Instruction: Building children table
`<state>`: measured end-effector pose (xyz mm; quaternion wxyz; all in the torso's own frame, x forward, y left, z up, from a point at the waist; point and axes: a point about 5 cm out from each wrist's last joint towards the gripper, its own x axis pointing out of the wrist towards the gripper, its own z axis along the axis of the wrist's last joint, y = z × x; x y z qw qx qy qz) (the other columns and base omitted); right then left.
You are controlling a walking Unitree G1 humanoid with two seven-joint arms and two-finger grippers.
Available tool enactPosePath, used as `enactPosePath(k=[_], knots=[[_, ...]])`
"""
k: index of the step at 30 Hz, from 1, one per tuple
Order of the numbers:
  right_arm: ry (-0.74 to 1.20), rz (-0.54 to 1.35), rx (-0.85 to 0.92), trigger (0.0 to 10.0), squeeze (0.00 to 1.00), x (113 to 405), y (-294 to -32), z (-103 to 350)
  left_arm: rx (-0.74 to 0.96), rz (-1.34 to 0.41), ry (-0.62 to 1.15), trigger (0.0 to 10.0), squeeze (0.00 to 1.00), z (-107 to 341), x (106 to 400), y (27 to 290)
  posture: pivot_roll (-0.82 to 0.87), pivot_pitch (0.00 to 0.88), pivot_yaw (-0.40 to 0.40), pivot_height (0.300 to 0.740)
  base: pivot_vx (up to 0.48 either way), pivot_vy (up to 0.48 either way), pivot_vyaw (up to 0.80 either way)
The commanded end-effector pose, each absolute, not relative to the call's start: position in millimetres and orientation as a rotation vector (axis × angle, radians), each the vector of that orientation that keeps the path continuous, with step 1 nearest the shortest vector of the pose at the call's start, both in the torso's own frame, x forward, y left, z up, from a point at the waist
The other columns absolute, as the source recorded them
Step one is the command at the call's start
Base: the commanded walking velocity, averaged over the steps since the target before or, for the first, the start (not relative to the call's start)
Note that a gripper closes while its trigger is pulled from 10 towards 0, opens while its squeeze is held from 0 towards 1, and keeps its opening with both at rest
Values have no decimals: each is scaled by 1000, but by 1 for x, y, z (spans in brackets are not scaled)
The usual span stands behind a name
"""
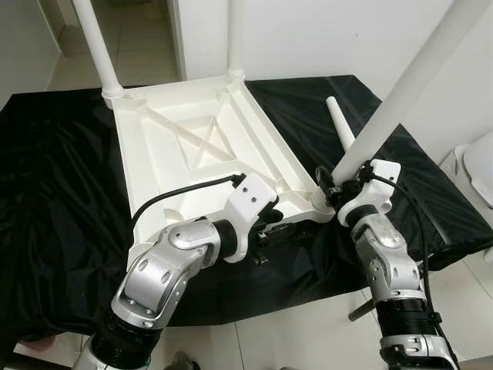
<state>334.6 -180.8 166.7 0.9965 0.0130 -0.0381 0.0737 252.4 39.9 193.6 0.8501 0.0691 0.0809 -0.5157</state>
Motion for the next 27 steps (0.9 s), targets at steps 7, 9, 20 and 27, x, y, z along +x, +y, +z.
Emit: enactPosePath(k=[7, 9, 20, 27], knots=[[94, 129, 33, 10000, 0, 340, -184, 140, 154, -1056, 162, 10000, 0, 194, 250, 41, -29, 48, -15, 740, 0, 0, 0], [97, 131, 26, 10000, 0, 340, -183, 140, 153, -1053, 163, 10000, 0, 194, 250, 41, -29, 48, -15, 740, 0, 0, 0], [140, 109, 48, 10000, 0, 340, -184, 129, 145, -1041, 167, 10000, 0, 193, 248, 43, -23, 54, -22, 740, 0, 0, 0], [105, -7, 21, 10000, 0, 338, -182, 130, 144, -1038, 167, 10000, 0, 193, 248, 43, -23, 56, -24, 740, 0, 0, 0]])
